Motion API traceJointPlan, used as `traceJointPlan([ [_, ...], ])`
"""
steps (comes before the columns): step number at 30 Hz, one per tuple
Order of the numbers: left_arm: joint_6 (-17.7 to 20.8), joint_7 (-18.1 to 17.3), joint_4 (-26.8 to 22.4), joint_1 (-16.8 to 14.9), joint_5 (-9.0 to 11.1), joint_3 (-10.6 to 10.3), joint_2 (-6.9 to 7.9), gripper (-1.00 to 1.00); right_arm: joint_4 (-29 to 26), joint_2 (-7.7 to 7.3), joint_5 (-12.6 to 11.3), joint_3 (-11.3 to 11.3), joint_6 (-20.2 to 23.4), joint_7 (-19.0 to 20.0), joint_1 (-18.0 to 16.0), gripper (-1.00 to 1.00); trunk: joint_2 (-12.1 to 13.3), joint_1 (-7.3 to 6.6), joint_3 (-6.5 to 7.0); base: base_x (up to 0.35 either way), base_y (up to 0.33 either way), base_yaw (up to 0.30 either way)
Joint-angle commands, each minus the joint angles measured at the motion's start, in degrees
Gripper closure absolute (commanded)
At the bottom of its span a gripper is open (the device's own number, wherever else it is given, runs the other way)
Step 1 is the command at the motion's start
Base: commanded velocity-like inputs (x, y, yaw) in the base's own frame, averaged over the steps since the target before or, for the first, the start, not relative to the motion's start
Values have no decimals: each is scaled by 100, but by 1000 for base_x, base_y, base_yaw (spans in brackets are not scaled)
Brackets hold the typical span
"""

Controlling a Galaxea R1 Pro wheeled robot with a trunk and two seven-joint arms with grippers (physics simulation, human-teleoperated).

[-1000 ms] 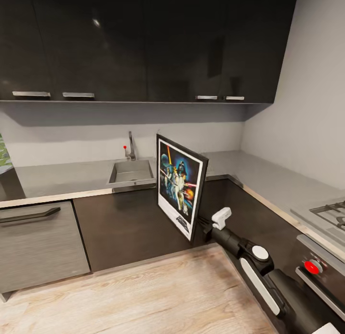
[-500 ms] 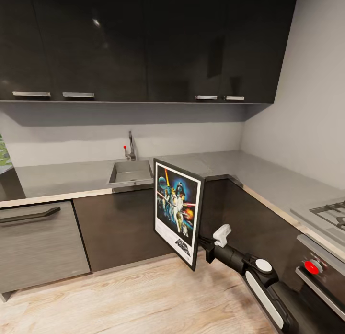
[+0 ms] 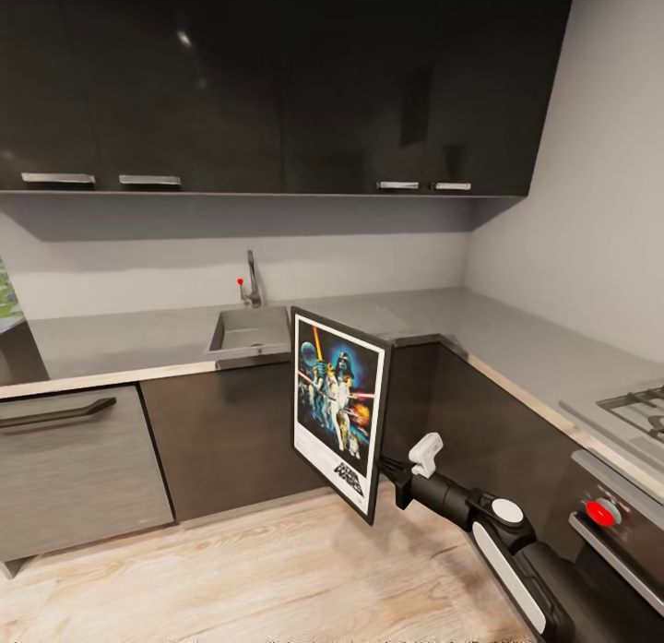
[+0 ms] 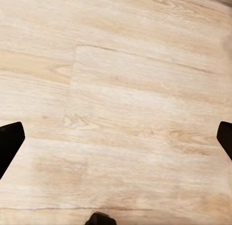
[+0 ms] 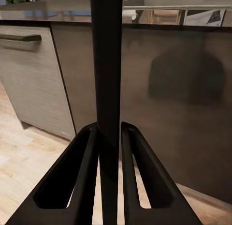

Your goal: Pick up the poster from the kitchen countertop and hang it on one of the wall nails in the kitchen.

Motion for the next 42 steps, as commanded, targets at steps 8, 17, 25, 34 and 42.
traceJointPlan([
  [8,2,-28,-2,0,18,10,-1,-100,-8,-4,-78,2,61,24,-5,100,-3,0,-76,0,0,0],
  [17,2,-28,-2,0,18,10,-1,-100,-6,-4,-76,-3,69,52,-5,100,-3,0,-156,0,0,0],
  [25,2,-27,-2,0,11,-3,-1,-100,-2,1,-76,-3,417,58,-5,100,157,-88,-156,0,0,0],
  [34,7,-27,0,0,9,-21,-1,-100,-7,-1,-76,-3,538,73,-5,100,518,-285,-70,0,0,0],
  [42,10,-27,-1,0,9,-25,-1,-100,-4,-4,-73,-197,536,342,-5,100,839,-461,58,0,0,0],
])
